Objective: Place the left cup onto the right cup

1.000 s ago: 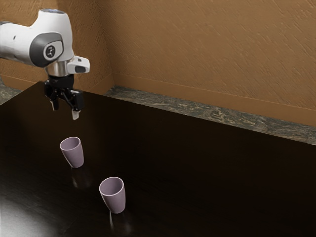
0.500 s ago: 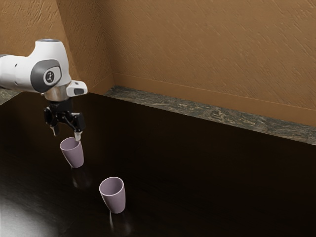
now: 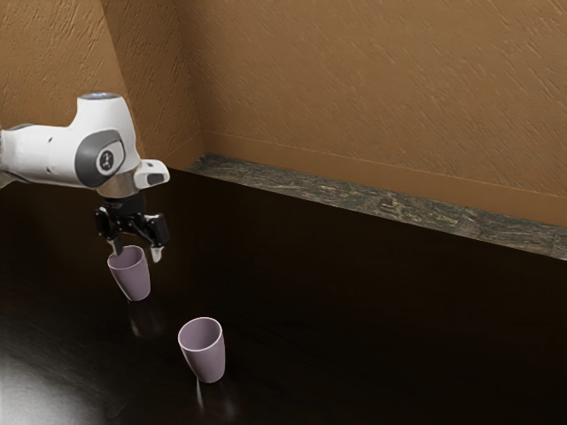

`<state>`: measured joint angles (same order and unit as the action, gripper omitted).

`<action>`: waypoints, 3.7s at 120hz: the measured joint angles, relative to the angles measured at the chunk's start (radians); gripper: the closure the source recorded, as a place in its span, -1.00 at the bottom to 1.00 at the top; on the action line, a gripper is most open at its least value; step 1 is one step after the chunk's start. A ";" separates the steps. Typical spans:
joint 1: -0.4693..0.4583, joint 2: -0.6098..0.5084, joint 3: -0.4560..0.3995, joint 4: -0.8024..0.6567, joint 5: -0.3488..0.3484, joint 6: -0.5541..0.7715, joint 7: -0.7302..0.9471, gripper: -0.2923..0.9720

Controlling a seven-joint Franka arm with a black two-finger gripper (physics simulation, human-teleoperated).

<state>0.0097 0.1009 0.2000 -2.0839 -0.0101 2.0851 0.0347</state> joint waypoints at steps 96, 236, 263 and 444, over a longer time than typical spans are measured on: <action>0.012 0.082 0.018 0.005 -0.003 0.107 -0.021 -0.54; 0.010 0.127 0.016 0.005 0.024 0.103 -0.069 0.65; 0.005 0.111 0.016 0.006 0.028 0.100 -0.085 0.68; -0.106 -0.244 -0.174 0.029 0.083 -0.206 -0.350 0.70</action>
<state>-0.0962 -0.1428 0.0257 -2.0544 0.0724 1.8787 -0.3152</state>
